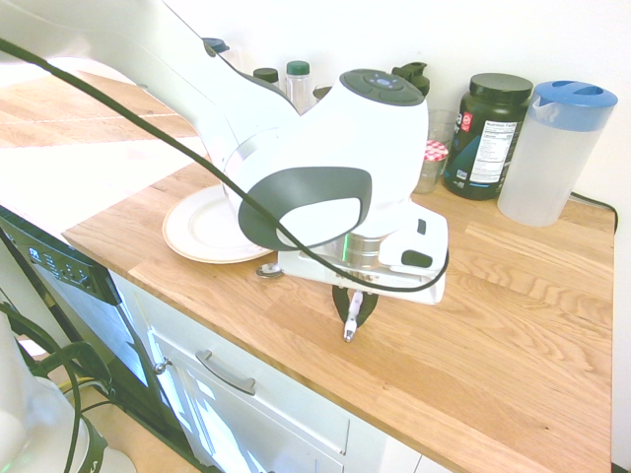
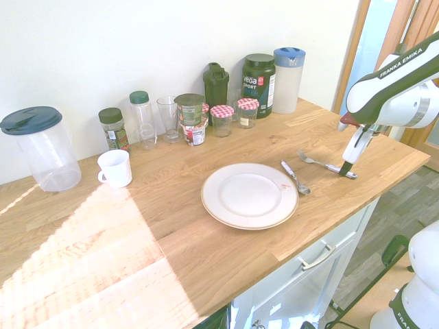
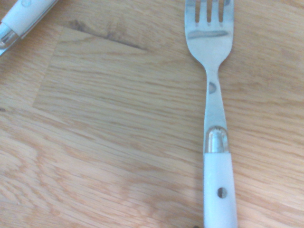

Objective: Put the fork into the plate

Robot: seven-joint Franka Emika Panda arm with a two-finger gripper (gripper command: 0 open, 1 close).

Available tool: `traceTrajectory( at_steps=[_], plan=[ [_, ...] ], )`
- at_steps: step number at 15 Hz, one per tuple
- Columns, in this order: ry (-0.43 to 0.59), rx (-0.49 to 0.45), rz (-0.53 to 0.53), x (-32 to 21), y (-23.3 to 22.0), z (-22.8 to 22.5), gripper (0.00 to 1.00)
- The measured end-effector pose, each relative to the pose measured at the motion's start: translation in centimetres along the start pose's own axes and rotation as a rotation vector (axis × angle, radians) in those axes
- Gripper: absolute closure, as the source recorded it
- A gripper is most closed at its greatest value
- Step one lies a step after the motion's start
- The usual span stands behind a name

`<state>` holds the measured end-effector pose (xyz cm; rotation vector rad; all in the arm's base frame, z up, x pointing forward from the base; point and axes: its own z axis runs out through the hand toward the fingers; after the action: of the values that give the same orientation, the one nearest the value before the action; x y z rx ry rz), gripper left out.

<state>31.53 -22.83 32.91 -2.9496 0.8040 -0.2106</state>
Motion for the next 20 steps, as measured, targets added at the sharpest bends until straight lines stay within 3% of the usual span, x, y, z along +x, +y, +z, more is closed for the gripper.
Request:
traceTrajectory(
  at_steps=[6,9,14,20],
  plan=[
    [0.072,0.038,-0.042,0.2,0.2,-3.6,1.00],
    [0.095,0.034,-0.080,-0.2,-1.9,-5.9,1.00],
    [0.122,-0.044,-0.140,-2.0,-11.3,-9.2,1.00],
    [0.132,-0.143,-0.196,-7.1,-23.3,-8.0,1.00]
  ],
)
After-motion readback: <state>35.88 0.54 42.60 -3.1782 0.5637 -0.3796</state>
